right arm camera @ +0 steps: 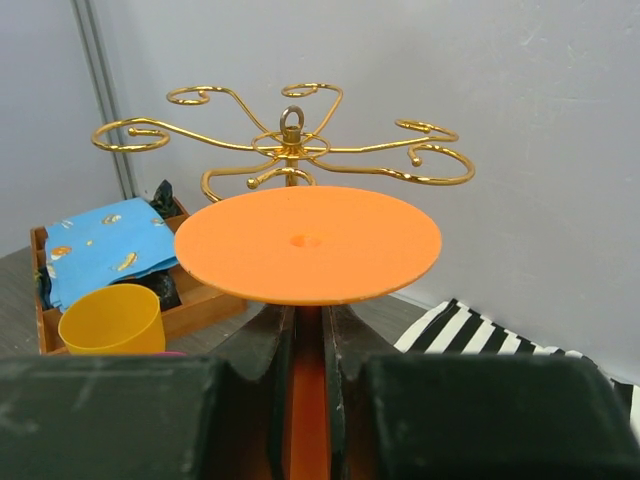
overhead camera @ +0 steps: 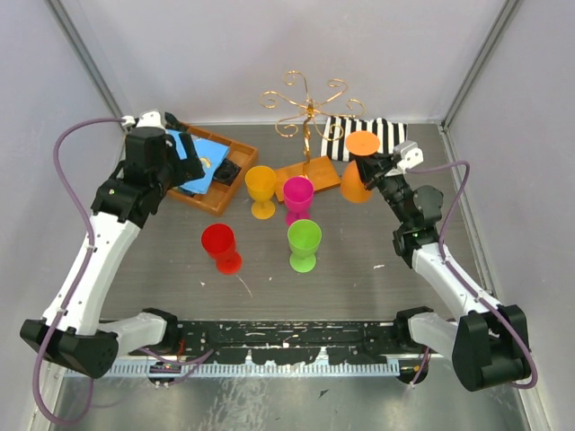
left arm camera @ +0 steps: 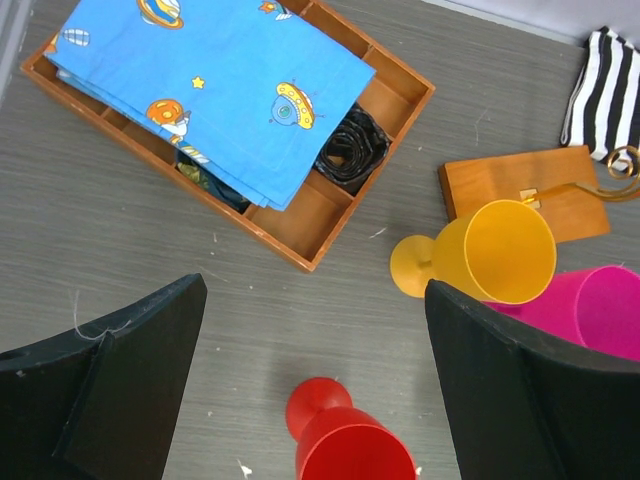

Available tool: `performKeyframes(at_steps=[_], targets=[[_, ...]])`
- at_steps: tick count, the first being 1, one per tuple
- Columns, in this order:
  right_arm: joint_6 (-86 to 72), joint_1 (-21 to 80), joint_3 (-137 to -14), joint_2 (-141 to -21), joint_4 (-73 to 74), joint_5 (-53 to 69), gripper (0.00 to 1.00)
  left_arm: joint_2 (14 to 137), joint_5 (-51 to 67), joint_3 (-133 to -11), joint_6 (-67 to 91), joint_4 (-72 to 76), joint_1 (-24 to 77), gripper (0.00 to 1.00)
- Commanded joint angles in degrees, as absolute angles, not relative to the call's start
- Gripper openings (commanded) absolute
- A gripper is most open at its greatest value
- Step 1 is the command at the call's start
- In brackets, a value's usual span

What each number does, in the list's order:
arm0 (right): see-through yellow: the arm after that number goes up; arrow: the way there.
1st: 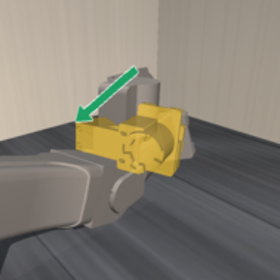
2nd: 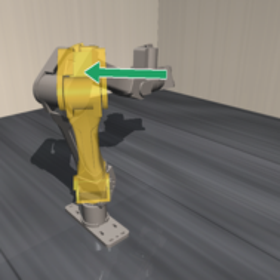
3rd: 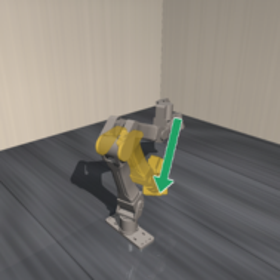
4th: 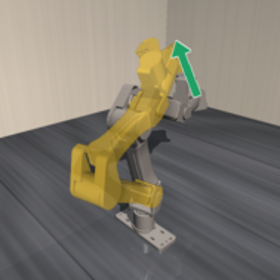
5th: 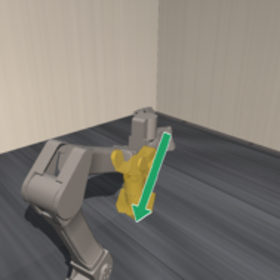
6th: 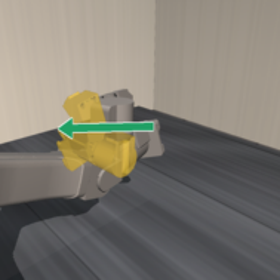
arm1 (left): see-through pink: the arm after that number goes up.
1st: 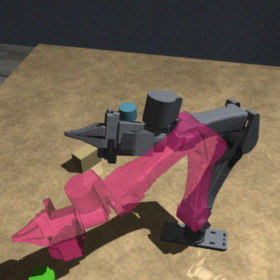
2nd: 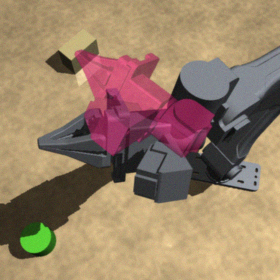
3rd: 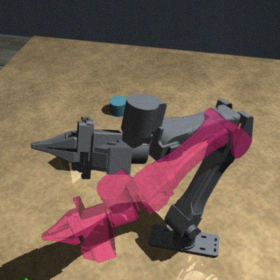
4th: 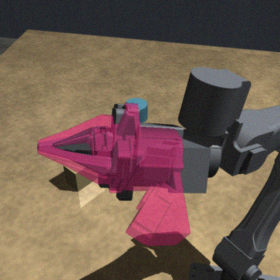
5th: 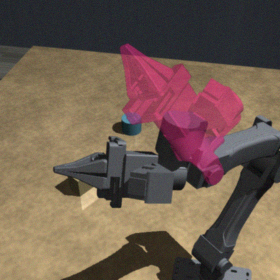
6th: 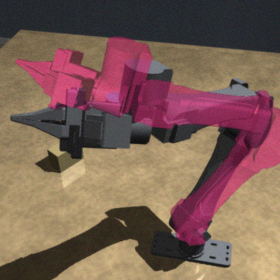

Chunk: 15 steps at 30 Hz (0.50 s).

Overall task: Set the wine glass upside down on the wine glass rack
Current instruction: Turn the wine glass upside down at the wine rack.

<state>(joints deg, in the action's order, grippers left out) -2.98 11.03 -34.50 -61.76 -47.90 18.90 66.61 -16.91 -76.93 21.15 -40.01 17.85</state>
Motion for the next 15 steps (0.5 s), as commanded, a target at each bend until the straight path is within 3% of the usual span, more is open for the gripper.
performKeyframes(at_steps=[1, 11, 15], targets=[[-3.69, 10.90, -37.49, -60.77, -49.89, 20.25, 0.01, 69.39, -18.69, -82.38, 28.14, -46.81, 18.12, 0.98], [-3.78, 10.89, -37.39, -59.11, -46.51, 20.21, 0.01, 83.00, -9.66, -100.03, 22.66, -64.65, 18.22, 0.98], [-4.08, 10.91, -37.33, -59.01, -46.36, 19.47, 0.01, 83.70, -11.32, -102.56, 20.53, -63.73, 18.14, 0.98]])
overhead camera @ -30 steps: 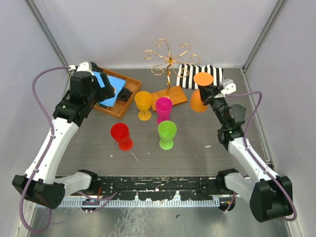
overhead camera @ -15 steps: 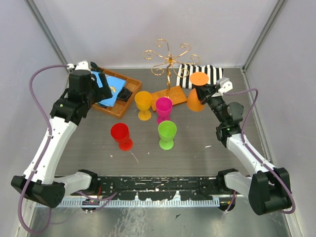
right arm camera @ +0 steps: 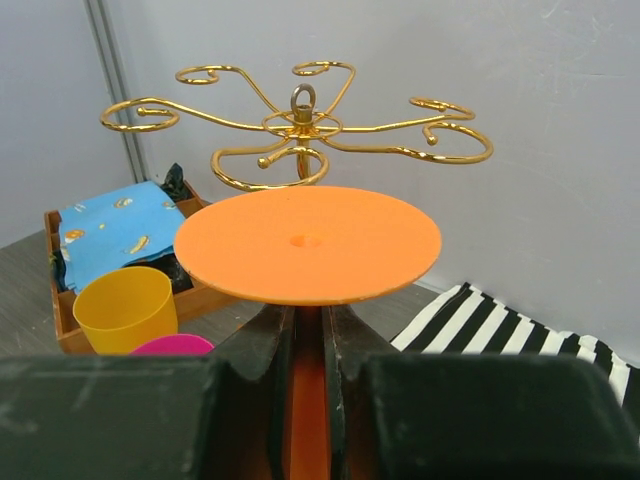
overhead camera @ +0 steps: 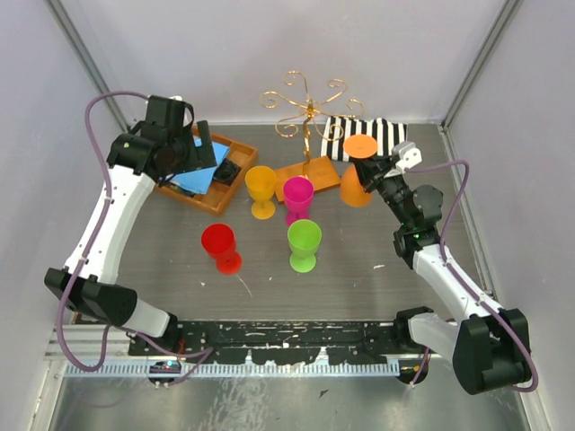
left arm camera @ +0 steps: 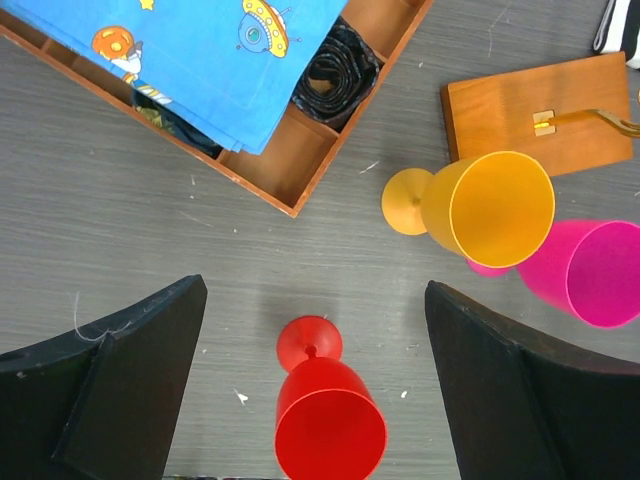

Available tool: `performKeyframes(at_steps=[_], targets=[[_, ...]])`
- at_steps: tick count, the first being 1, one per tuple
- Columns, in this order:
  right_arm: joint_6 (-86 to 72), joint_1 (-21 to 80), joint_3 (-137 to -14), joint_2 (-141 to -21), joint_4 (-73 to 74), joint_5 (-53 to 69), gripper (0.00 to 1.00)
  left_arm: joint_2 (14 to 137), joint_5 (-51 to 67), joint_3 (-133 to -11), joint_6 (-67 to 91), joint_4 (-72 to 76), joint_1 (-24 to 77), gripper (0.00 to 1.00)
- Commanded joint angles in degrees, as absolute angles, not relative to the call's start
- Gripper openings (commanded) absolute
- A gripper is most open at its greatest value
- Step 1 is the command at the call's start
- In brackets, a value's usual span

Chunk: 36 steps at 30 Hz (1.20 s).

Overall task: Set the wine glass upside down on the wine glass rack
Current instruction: Turn the wine glass upside down at the wine rack.

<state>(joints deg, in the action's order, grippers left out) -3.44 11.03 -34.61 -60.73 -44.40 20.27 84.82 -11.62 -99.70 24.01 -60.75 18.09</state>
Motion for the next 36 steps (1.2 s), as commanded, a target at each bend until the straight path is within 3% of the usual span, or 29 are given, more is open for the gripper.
performKeyframes(at_steps=[1, 17, 36], targets=[[-4.15, 10.83, -37.43, -59.20, -46.63, 19.55, 0.01, 83.08, -11.55, -101.90, 20.11, -62.07, 18.11, 0.98], [-6.13, 10.89, -38.43, -70.29, -65.03, 19.57, 0.01, 73.44, -11.75, -90.72, 13.66, -38.44, 18.13, 0.98], [-5.90, 10.87, -40.17, -75.71, -69.92, 22.99, 0.01, 70.34, -9.27, -83.75, 10.39, -35.83, 18.12, 0.98]])
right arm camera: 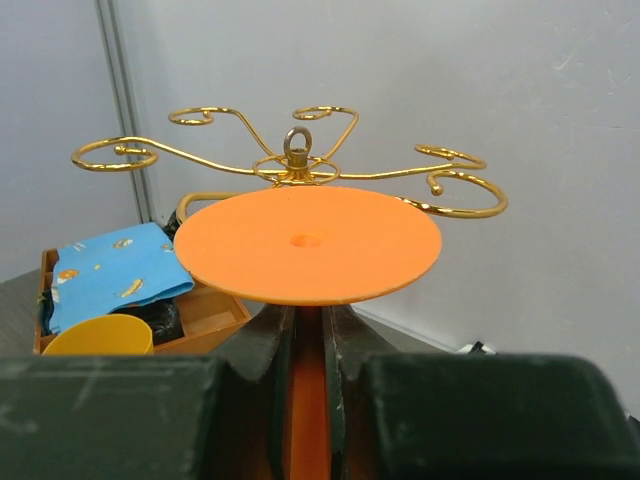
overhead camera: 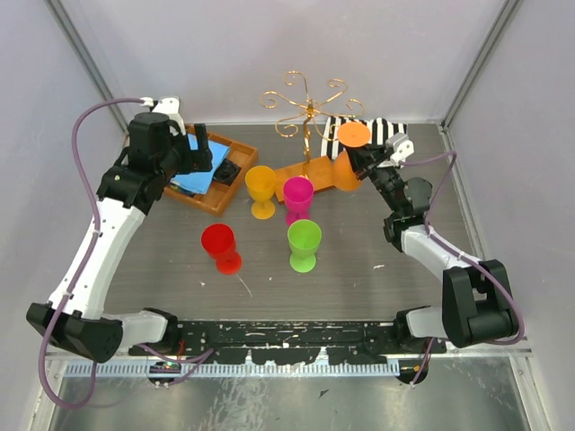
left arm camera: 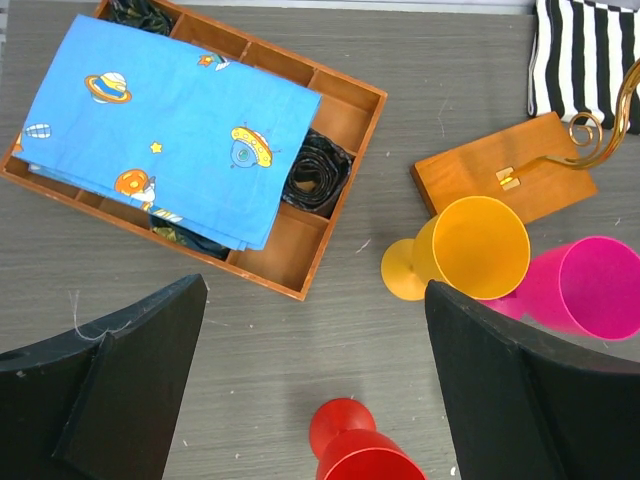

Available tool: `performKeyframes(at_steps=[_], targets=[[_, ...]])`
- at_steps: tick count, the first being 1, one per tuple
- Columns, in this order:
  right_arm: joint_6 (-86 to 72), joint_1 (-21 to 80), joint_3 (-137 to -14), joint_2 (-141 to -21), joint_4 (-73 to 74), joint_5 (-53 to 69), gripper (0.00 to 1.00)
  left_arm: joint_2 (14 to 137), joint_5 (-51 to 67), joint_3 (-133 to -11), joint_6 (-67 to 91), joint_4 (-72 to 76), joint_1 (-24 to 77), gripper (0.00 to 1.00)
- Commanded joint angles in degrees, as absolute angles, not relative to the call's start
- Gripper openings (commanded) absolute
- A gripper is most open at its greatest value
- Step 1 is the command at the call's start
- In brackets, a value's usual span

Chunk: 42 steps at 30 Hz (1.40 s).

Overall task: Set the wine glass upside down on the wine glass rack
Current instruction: Turn the wine glass upside down at the wine rack.

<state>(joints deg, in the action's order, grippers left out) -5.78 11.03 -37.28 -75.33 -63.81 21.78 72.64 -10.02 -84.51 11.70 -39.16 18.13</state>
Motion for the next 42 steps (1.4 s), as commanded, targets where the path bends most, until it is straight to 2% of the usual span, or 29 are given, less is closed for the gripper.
performKeyframes(at_steps=[1, 42], targets=[[-5.93, 10.88, -40.12, -75.88, -70.14, 23.02, 0.01, 70.32, -9.21, -83.69, 10.33, -35.80, 18.15, 0.98], [-8.59, 10.89, -49.66, -88.87, -75.17, 29.31, 0.02, 71.00, -6.18, -84.44, 10.35, -37.80, 16.56, 0.98]])
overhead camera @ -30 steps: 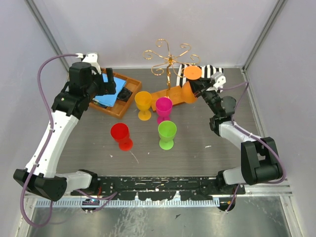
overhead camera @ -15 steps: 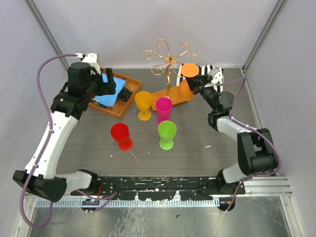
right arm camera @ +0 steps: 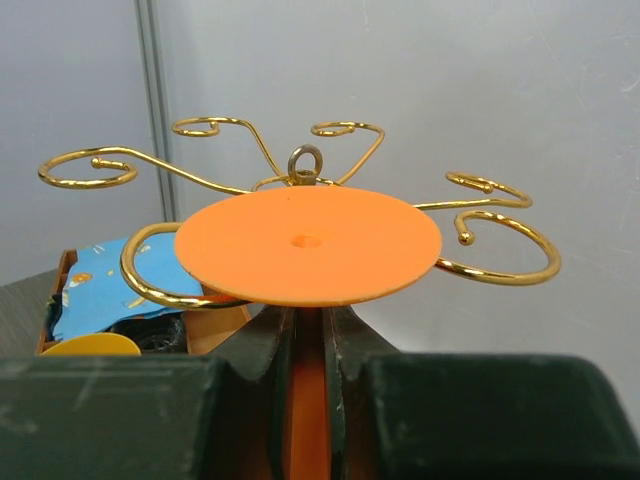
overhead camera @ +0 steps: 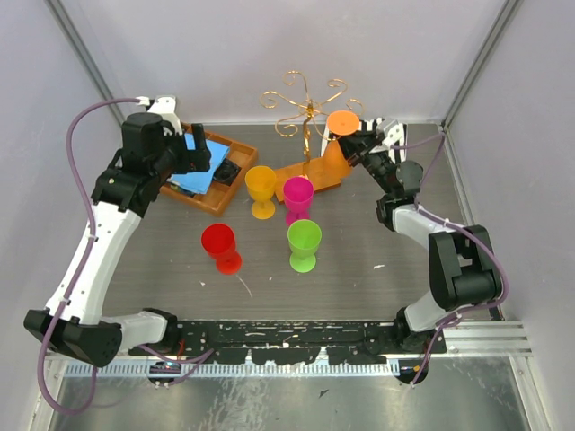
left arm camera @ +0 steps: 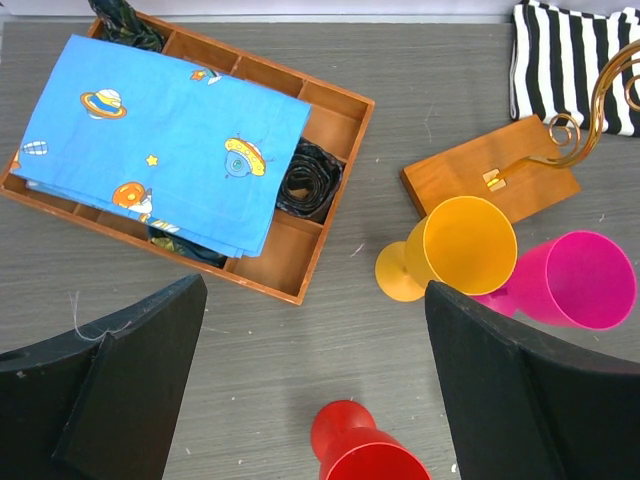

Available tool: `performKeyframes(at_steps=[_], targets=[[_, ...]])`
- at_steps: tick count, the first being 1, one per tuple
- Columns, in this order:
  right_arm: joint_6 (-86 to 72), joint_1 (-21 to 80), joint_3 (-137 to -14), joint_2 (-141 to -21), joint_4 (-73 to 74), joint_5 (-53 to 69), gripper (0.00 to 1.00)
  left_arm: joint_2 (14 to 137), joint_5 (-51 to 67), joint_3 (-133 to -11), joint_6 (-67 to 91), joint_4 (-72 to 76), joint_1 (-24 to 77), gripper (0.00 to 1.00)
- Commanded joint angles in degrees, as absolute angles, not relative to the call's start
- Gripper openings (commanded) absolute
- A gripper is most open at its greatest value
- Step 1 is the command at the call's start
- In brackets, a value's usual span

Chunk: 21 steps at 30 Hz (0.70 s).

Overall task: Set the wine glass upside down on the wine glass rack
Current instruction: Turn the wine glass upside down at the wine rack.

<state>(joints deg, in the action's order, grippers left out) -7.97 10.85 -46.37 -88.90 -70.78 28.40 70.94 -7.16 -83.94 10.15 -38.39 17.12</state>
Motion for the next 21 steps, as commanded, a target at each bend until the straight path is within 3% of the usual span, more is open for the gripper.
performKeyframes(at_steps=[1, 21], targets=[[-8.74, 10.90, -49.92, -89.00, -75.01, 29.32, 0.03, 71.01, -6.11, -84.32, 10.43, -37.79, 16.53, 0.98], [-12.39, 11.05, -54.11, -93.81, -75.54, 34.18, 0.02, 71.98, -4.41, -84.87, 11.09, -38.24, 15.53, 0.98]])
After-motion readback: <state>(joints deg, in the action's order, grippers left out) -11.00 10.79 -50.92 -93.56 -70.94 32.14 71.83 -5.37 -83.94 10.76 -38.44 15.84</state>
